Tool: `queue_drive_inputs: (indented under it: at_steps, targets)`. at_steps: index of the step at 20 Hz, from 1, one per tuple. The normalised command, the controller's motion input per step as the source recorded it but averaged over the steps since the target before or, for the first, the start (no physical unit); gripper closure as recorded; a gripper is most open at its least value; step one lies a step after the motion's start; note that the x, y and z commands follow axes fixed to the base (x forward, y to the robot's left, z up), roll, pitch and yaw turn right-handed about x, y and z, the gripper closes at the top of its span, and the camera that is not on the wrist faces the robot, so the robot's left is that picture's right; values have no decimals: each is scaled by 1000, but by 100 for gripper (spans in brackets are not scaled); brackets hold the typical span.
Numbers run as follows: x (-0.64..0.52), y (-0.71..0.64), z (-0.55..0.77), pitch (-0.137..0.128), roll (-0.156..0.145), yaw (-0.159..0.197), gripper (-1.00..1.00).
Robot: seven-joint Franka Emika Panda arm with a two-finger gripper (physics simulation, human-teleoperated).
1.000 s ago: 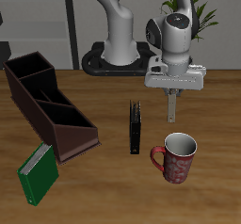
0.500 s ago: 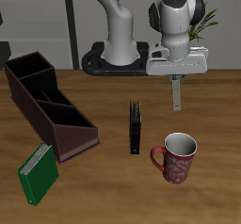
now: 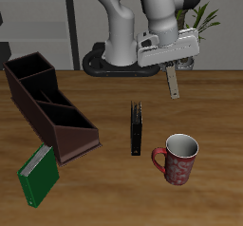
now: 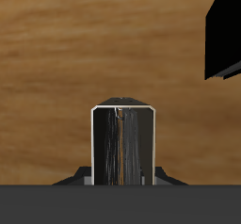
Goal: Place the yellow book into the right desk caddy's back compartment
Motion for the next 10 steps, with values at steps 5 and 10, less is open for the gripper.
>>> queue_drive_inputs:
  at_steps: [5, 10]
  targets:
    - [113, -230, 358, 0, 58, 189, 100]
    - [141, -464, 281, 29, -49, 92, 100]
